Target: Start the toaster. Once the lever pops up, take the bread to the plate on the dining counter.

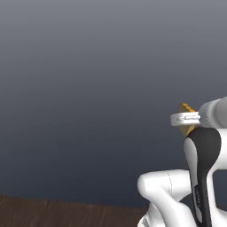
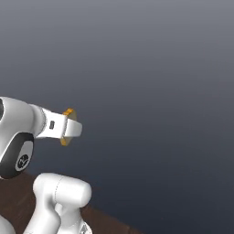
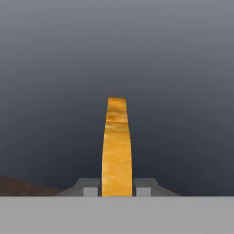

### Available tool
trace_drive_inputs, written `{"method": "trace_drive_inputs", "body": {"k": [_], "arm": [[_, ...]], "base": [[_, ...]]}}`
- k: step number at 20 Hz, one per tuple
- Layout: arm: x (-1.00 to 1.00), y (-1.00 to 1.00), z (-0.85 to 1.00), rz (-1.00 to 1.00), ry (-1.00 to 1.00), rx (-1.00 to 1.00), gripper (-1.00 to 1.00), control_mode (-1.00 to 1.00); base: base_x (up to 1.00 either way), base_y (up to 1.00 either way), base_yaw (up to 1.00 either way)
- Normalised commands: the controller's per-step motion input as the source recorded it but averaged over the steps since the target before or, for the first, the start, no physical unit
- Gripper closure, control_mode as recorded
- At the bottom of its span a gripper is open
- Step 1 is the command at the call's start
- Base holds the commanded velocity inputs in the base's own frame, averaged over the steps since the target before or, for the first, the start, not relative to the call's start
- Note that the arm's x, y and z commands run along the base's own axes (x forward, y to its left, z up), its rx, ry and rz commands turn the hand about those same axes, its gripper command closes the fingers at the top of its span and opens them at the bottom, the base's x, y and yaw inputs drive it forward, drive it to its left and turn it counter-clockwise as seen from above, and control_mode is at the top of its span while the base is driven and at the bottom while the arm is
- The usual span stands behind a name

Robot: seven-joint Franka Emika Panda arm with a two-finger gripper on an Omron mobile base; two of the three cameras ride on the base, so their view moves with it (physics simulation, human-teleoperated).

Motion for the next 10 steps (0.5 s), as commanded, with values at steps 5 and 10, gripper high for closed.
{"method": "trace_drive_inputs", "body": {"k": [5,10], "arm": [[0.0,0.0,0.0,0.0,0.0,0.0,1.0,1.0],[0.0,0.0,0.0,0.0,0.0,0.0,1.0,1.0]], "base": [[0.89,-0.51,0.68],[0.86,-0.44,0.72]]}}
